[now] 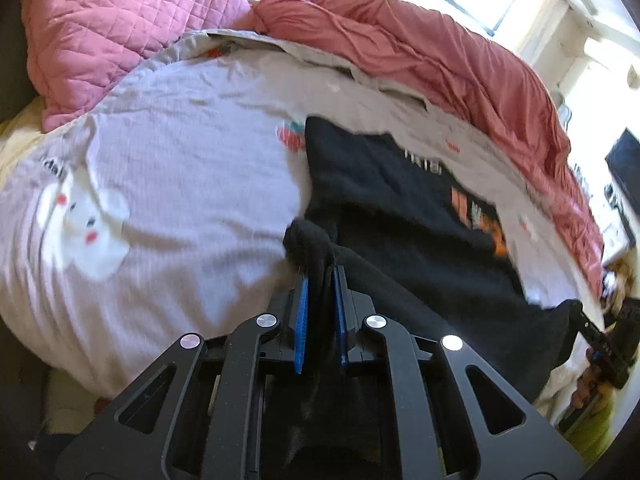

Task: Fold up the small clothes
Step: 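Lift the hem with both grippers, fold it onto the collar, open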

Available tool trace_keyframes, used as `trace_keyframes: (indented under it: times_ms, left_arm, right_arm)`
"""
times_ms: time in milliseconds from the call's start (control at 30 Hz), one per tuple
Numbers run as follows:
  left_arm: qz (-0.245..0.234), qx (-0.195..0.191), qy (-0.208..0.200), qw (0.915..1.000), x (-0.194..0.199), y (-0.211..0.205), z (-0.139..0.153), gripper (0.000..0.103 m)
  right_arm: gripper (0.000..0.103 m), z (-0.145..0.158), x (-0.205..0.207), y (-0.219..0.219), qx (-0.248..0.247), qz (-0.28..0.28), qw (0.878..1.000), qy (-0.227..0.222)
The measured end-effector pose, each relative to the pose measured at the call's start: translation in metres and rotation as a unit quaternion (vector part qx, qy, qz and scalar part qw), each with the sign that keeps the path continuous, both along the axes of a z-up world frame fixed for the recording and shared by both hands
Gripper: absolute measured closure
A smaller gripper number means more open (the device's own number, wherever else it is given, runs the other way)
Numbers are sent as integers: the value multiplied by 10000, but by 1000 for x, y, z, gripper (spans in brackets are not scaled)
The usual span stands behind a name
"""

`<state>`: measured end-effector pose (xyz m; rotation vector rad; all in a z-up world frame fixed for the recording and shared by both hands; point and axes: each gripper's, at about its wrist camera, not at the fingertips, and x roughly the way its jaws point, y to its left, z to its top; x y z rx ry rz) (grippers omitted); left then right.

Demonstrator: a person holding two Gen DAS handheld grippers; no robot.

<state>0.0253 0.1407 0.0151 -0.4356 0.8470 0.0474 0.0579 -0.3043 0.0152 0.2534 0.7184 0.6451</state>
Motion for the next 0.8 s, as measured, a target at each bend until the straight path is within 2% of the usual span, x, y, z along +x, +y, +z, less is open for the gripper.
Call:
trace_keyframes:
  times_ms: [133,267,367,533,600,667,767,800]
  left_arm:
    - [264,-255,14,9993,36,15,4,98]
    - [396,-502,102,9979,72,21,-1,98]
    - [453,-550,233,9972,102,20,-10,97]
    - [716,-965,274,9924,129,31,-41,96]
    - [712,-1049,70,9919,128,35,-48,92]
    - [565,-1050,-223,9926,124,36,-51,76]
    - [580,-1000,-170,9931,116,43,-56,69]
    - [635,-1052,-209,9922,111,47,-56,67]
  right_arm:
    - [95,14,35,-4,127,-329,9991,-216]
    - [95,13,69,-6,120,-651,9976,-190]
    - [95,2,91,-4,13,-827,9966,5]
    - [95,-27,115,3,-327,-1118,9925,362]
    - [95,-39,123,7,-510,-1207,9898,552]
    - [95,-45,124,9,-595,-1252,9883,642]
    - [94,-47,126,14,-762,-1306,9866,618]
    - [89,-47,127,16,-800,-1311,9862,624]
